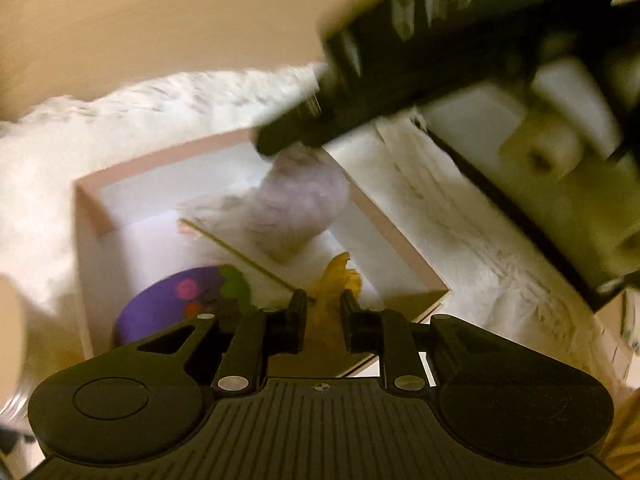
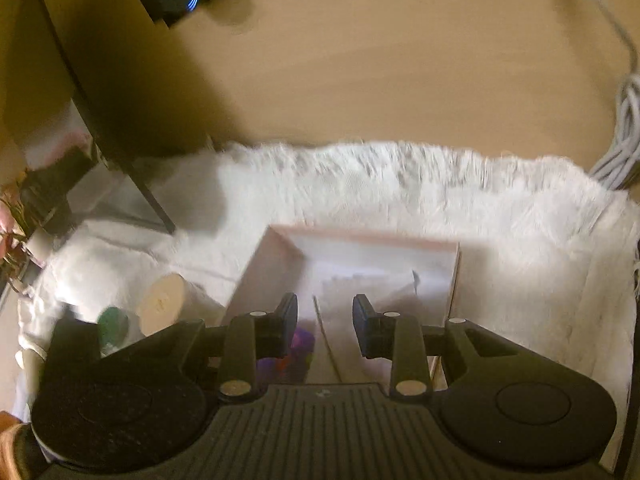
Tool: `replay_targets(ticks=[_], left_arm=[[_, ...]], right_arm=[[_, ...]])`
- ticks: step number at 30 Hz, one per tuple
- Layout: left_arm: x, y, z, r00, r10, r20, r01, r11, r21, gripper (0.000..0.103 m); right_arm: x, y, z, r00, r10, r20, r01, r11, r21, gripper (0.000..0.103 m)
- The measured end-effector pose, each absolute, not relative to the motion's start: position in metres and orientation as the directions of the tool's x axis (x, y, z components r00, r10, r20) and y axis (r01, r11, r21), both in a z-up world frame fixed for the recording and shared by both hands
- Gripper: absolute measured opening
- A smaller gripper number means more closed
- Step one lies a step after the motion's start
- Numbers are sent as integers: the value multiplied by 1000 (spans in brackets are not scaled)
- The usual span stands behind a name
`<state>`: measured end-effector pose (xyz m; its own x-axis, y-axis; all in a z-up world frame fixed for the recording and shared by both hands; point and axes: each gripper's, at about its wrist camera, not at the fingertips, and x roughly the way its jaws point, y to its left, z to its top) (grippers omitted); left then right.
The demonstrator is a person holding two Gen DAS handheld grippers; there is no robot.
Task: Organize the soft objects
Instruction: 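Lower the flower and hair tie into the pink box and open both tools, then grasp the black cable with the left tool while the right tool grasps the pink heart clip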
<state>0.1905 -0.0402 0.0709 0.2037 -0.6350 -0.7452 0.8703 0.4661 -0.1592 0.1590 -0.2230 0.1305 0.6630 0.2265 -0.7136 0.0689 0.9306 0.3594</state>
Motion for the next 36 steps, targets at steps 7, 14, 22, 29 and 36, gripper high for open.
replay_targets(ticks=[7,14,22,29,36], left_arm=[[184,20,94,319,-677,-664,798,570,-198,21],[176,137,112,642,-539,-545,512,831,-217,21],[162,295,84,796,-178,-579,-11,951,-308,21],[158,317,44,696,-290,-657,27,925,-380,21],[160,287,22,667,-183,-723,66,980,-187,22]], right_arm=[[165,-219,102,581,220,-784,120,929,350,30],[129,-183,123,656,159,-738,58,964,260,52],[94,-100,135,770,111,-629,-79,994,79,62],[83,-31,109,746,135,-652,-187,982,-11,66],[57,4,81,691,143,-709,-285,955,-85,66]])
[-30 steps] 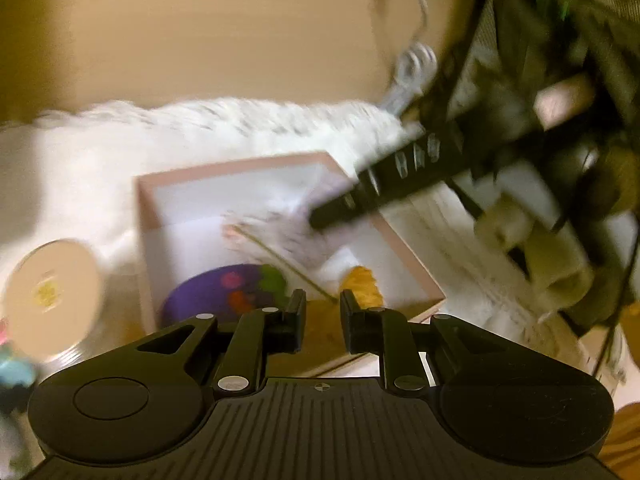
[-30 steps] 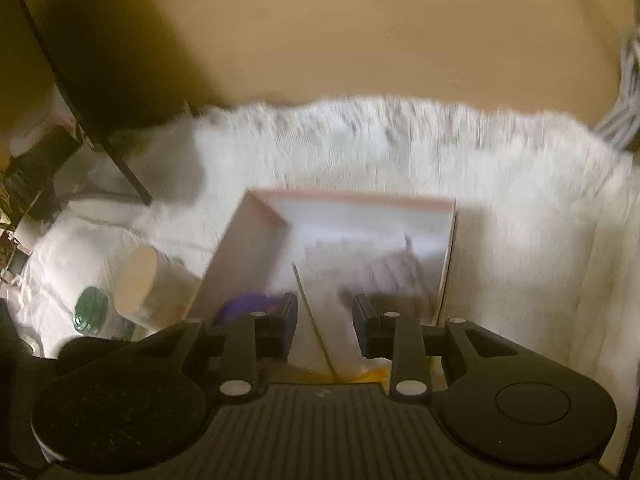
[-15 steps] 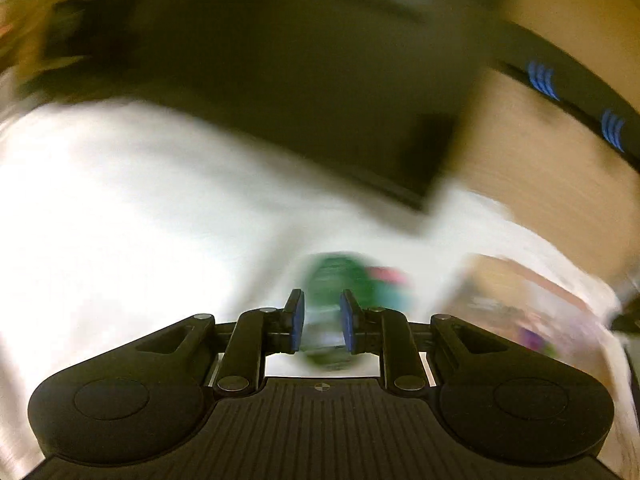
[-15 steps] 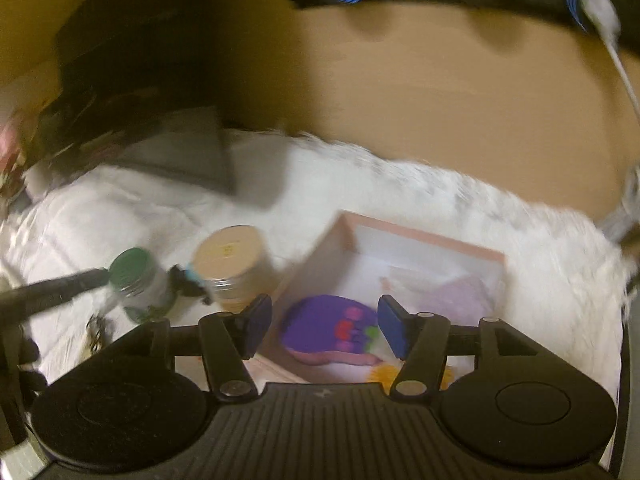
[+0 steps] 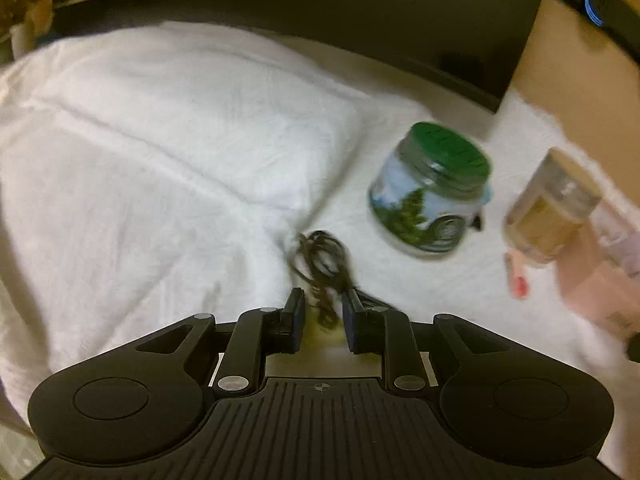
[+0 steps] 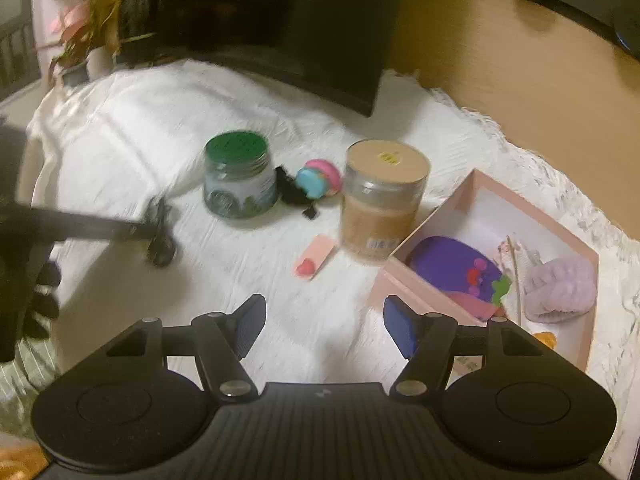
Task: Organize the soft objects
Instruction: 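Grasp the black cable with the left tool while the right tool grasps the pink heart clip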
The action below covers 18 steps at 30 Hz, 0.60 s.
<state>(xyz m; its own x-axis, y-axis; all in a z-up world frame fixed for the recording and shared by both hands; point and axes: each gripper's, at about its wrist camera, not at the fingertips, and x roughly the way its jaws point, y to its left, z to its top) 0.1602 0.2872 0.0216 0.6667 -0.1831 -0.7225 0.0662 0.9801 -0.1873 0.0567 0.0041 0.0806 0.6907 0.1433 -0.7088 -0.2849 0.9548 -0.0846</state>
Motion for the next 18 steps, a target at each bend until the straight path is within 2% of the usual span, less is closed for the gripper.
replay_targets(ticks=[4,7,10,14,16,18], left_arm=[[165,280,18,661,-208,-721,105,977,-185,20],[158,269,21,622,-303,-722,248,951,-186,24],[149,248,21,626,-283,-726,332,940,-81,24],[150,242,20,643,-237,-728,316,948,-29,27],[153,251,19,667,-167,-726,250,968,6,28],[156,265,20,676,-145,-723,189,982,-20,28]], right_arm=[[48,5,77,683,135,-718,-290,952,-97,66],[45,1,73,671,128,-730,-274,958,-84,66],[45,-2,67,656,122,-744,-261,963,-72,66],[45,-1,60,636,126,-762,-266,962,-63,67],[44,1,55,622,128,-772,-277,959,-64,67],[43,3,48,609,122,-784,-286,956,-74,68]])
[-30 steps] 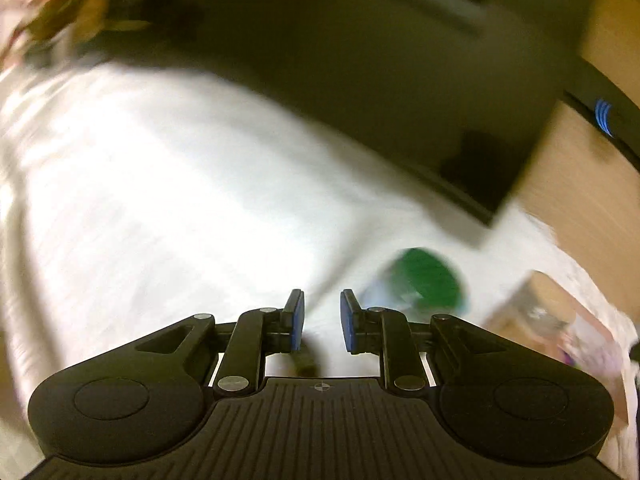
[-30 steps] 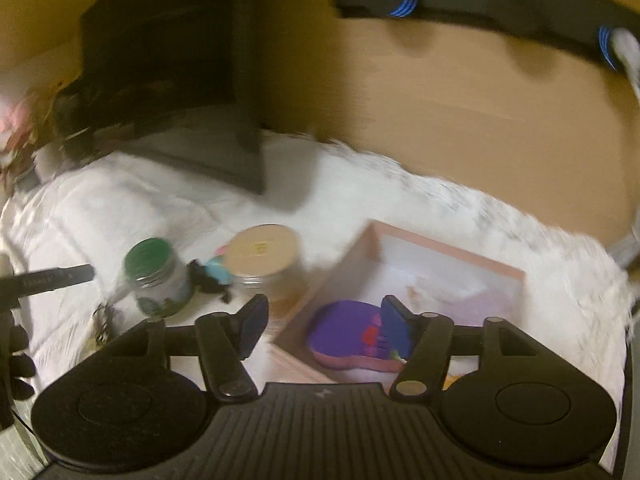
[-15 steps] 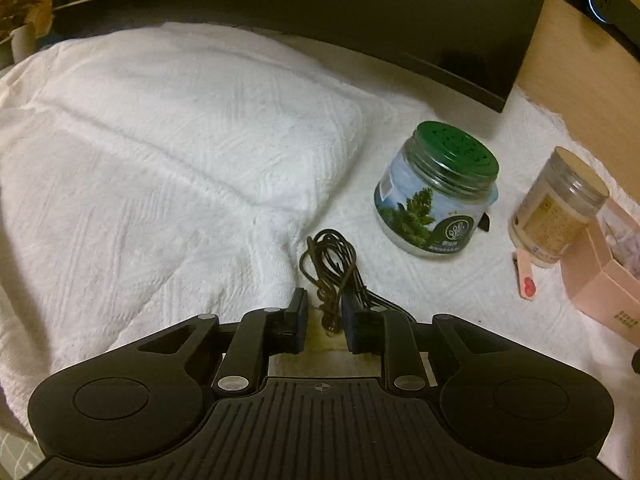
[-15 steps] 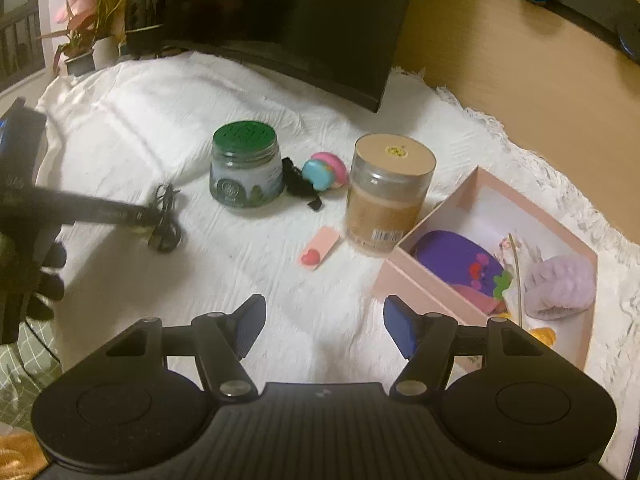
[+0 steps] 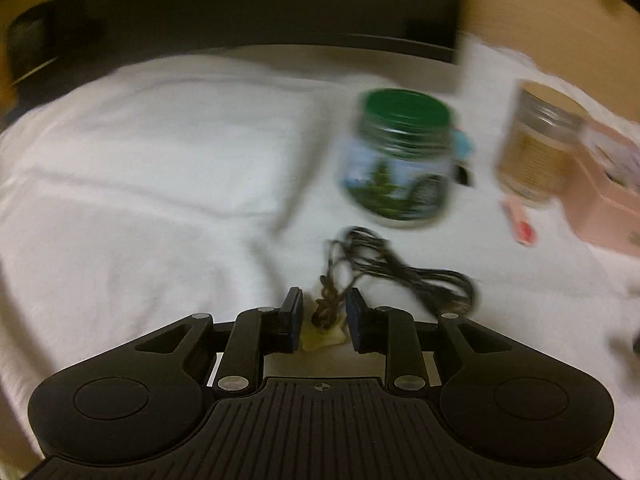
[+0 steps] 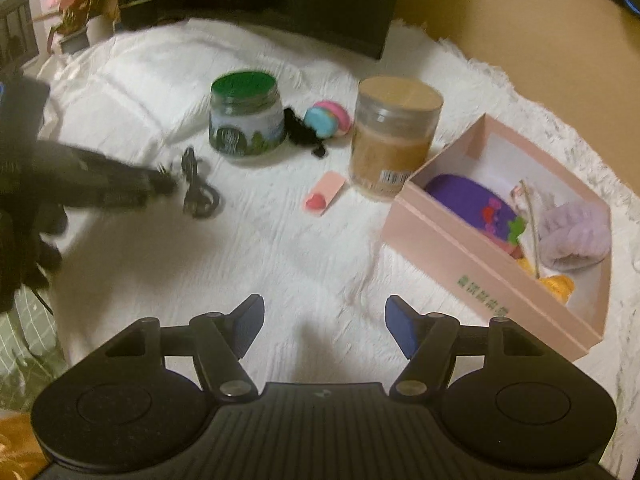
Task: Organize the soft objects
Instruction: 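Grasp the black cable with the left tool while the right tool grasps the pink heart clip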
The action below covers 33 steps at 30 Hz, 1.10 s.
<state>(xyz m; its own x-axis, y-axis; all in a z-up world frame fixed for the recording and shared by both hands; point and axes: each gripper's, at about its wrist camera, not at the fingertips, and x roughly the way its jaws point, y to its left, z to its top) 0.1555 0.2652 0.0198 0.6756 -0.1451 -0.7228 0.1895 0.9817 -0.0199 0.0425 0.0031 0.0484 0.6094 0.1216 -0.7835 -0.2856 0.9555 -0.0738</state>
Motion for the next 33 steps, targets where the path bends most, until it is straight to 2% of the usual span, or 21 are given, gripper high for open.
replay_targets(ticks=[3,7,11,17,20,26,29,33], left_arm=[[155,277,22,668,-181,-722,181,980,-79,28],[152,269,21,638,-272,-720,273,955,-118,29],[156,261,20,654,-259,-710,269,958,-102,29],[163,264,18,649,-284,-705,212,959,-191,29],[161,267,17,635,-309,-708,228,951,-210,29],[150,267,17,634,-319,-704,263,945,-192,28],[148,266,17,631,-316,-708,270,946,-182,23],[144,270,17,622,-331,-710,279,940,-194,23]], right_arm=[[40,4,35,586,106,-804,-295,951,-90,68],[41,1,19,544,98,-833,-293,953,-80,68],[41,-3,13,539,101,-836,-271,961,-59,79],[44,-18,6,538,118,-834,-194,981,14,97],[42,-18,3,545,125,-829,-209,978,11,103],[40,-15,1,566,114,-816,-187,982,8,103],[42,-13,1,566,109,-817,-183,983,5,103],[56,-11,6,517,124,-847,-214,977,13,101]])
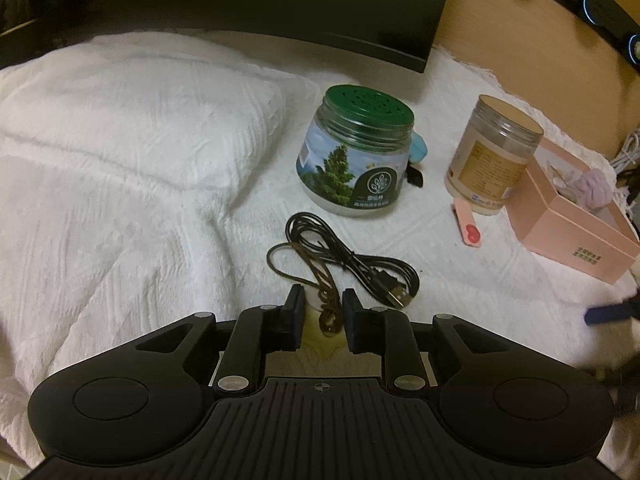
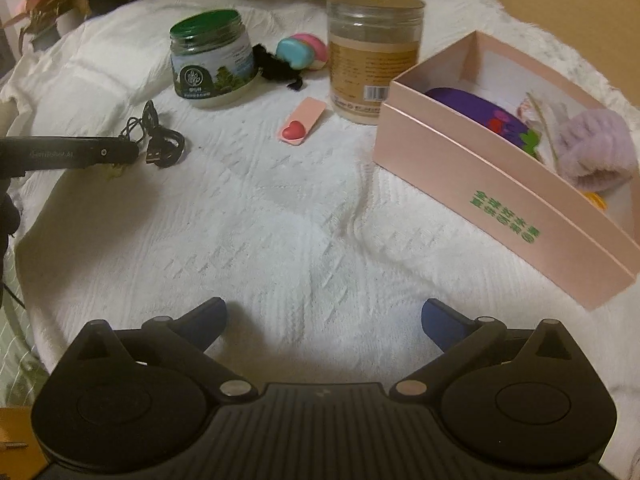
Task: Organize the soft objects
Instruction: 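Grasp the black cable with the left tool while the right tool grasps the pink heart clip, then drop the heart clip into the pink box with the right tool while the left tool holds the cable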
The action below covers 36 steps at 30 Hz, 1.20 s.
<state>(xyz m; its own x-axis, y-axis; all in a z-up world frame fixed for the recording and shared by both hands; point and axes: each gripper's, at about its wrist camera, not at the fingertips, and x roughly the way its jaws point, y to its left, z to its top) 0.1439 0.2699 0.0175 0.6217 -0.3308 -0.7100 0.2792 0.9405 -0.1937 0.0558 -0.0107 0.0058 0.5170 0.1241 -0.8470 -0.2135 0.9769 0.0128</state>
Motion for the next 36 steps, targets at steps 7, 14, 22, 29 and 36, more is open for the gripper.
replay_targets(ticks=[7,14,22,29,36], left_arm=[[136,278,18,607,-358,-710,293,931,-218,23],[135,283,18,588,-390,-709,330,915,-230,23],[133,288,16,596,-410,-690,317,910,-266,23],[122,276,21,565,-438,-699,367,893,-262,22],[92,229,44,464,-550,-695,504,809,-303,22]], right_arm=[[87,11,36,644,140,-752,-165,985,42,77],[144,39,21,636,87,-767,-102,994,28,51],[173,62,14,621,63,-782,-135,990,-28,19],[133,44,36,621,117,-775,-168,986,14,19],[57,-12,61,635,125,-763,-170,985,20,19]])
